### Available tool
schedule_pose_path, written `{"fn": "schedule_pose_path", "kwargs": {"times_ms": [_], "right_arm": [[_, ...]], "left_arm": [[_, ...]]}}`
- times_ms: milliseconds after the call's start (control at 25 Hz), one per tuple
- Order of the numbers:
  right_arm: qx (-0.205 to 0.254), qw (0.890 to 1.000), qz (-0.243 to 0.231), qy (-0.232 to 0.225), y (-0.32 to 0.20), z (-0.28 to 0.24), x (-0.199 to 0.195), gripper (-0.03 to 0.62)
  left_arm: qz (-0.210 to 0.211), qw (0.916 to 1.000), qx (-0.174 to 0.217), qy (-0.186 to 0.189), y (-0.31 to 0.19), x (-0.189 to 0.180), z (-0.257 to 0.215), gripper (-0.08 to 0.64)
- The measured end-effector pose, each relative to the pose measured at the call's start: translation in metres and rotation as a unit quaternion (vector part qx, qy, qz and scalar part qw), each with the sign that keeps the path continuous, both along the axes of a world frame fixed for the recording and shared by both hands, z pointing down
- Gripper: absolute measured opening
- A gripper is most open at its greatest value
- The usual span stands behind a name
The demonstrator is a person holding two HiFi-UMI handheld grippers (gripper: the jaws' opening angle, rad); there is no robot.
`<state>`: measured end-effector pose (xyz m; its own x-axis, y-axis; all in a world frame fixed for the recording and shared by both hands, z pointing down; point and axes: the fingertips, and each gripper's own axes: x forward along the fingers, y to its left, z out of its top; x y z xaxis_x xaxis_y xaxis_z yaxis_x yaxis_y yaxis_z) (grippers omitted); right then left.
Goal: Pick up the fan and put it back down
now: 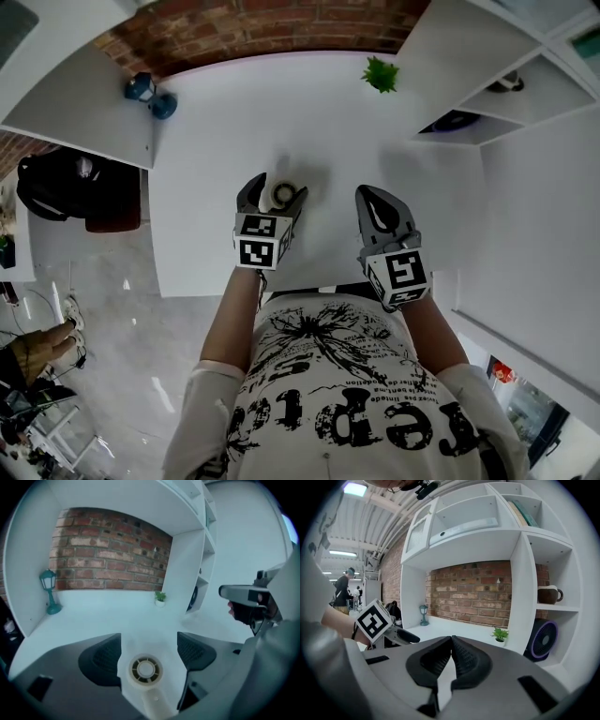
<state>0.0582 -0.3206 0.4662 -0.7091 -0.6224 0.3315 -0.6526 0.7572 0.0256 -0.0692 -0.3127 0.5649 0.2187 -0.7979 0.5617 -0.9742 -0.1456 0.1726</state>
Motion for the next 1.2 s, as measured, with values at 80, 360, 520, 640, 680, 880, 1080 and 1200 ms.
{"fn": "schedule_pose_path", "kwargs": {"times_ms": [80,360,520,640,680,880,1080,1200], "right_arm": [[0.009,1.000,-0.004,-0.005,0.002,-0.008,0.000,0.014],[0.039,0.999,-0.015,-0.028,0.008,-0.040,-0.005,0.014],[0.055,0.997,-0.026,-0.050,0.012,-0.062,-0.009,0.014],[0.067,0.995,-0.035,-0.066,0.014,-0.079,-0.013,0.014],[0.071,0.994,-0.037,-0.069,0.014,-0.083,-0.014,0.014],[0.104,0.991,-0.044,-0.077,0.017,-0.101,-0.017,0.014],[0.122,0.989,-0.048,-0.075,0.019,-0.111,-0.025,0.014],[0.126,0.988,-0.053,-0.072,0.023,-0.112,-0.030,0.014]], "left_arm": [[0.000,0.9993,0.038,0.004,0.000,0.000,-0.030,0.377],[-0.003,0.9887,0.146,-0.030,0.012,-0.008,-0.126,0.190],[-0.012,0.9797,0.195,-0.046,0.024,-0.018,-0.169,0.087],[-0.019,0.9739,0.221,-0.046,0.034,-0.025,-0.194,0.031],[-0.019,0.9719,0.230,-0.046,0.037,-0.026,-0.200,0.025],[-0.010,0.9629,0.266,-0.041,0.055,-0.031,-0.223,0.014],[-0.005,0.9593,0.279,-0.040,0.062,-0.035,-0.230,0.014],[-0.018,0.9582,0.285,-0.020,0.066,-0.042,-0.232,0.014]]}}
